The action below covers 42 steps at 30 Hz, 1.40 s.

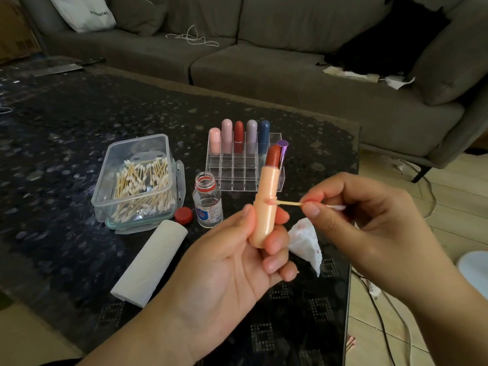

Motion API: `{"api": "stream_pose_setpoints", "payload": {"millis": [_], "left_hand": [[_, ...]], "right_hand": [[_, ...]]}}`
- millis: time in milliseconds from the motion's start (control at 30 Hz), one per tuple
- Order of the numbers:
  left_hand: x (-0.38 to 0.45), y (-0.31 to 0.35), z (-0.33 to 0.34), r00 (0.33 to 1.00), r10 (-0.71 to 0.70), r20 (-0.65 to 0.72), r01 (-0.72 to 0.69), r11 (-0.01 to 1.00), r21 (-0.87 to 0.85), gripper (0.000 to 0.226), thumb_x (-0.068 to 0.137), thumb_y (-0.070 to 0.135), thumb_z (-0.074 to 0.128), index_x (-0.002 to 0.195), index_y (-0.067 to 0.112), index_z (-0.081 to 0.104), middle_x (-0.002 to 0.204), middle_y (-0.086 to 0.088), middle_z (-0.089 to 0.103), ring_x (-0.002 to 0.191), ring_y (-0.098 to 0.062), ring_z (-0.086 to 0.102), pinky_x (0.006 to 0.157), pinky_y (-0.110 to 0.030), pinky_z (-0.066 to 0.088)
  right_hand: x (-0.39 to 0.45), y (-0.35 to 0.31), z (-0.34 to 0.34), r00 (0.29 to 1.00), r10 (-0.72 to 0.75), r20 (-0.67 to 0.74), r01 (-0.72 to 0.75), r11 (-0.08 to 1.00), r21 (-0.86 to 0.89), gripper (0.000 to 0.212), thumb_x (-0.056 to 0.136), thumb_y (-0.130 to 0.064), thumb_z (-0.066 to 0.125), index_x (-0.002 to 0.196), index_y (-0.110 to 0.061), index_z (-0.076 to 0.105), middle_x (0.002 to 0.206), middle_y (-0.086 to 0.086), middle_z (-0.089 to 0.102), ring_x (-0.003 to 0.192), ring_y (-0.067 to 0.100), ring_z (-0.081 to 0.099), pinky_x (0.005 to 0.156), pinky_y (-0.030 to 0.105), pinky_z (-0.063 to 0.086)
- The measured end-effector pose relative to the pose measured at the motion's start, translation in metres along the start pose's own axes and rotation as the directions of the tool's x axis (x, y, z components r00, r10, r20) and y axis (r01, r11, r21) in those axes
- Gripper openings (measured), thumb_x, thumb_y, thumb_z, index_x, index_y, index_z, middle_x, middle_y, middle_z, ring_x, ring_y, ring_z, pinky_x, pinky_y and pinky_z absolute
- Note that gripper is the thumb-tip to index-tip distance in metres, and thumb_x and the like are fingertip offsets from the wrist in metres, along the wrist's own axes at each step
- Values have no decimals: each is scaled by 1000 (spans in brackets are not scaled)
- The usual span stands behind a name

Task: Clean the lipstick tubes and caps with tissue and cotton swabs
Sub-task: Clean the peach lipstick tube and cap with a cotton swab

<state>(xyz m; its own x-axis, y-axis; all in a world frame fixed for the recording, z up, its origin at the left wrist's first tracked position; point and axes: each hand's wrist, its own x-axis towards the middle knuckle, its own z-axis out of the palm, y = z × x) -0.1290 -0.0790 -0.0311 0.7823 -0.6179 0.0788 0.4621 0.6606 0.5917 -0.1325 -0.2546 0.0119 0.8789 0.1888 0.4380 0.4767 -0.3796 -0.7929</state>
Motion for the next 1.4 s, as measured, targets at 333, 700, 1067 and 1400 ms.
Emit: {"api": "stream_pose_setpoints", "payload": {"millis": [333, 700, 1067, 1400], "left_hand": [[0, 0, 4, 1000, -11, -4, 11, 1000, -11, 28, 91, 30, 55, 99, 6, 65, 70, -3, 50, 60, -14, 46, 65, -30, 49], [-1, 4, 3, 999, -40, 32, 42, 997, -66, 30, 97, 29, 47, 100, 5, 63, 70, -3, 48, 61, -14, 46, 69, -32, 48], [-1, 0, 6, 1000, -20, 2, 20, 999, -48, 26, 85, 30, 63, 98, 7, 66, 67, -4, 45, 59, -14, 40, 65, -32, 48], [-1, 2, 6, 1000, 15, -3, -15, 999, -48, 16, 87, 21, 64, 97, 9, 62, 69, -6, 51, 61, -16, 48, 67, -34, 49]], "right_hand": [[1, 2, -1, 998, 26, 48, -30, 996, 82, 15, 75, -40, 63, 78, -25, 66, 62, 13, 53, 53, 24, 45, 49, 16, 38], [5, 7, -3, 990, 80, 113, -102, 975, 196, 14, 73, -39, 65, 71, -25, 66, 56, 3, 48, 52, 7, 43, 51, 15, 38], [4, 6, -3, 990, 92, 111, -112, 974, 197, 16, 72, -39, 65, 71, -24, 66, 59, 13, 49, 53, 27, 40, 50, 22, 37], [3, 5, -6, 993, 81, 80, -95, 978, 184, 17, 73, -38, 65, 69, -22, 64, 53, 10, 42, 49, 13, 36, 48, 15, 34]]}}
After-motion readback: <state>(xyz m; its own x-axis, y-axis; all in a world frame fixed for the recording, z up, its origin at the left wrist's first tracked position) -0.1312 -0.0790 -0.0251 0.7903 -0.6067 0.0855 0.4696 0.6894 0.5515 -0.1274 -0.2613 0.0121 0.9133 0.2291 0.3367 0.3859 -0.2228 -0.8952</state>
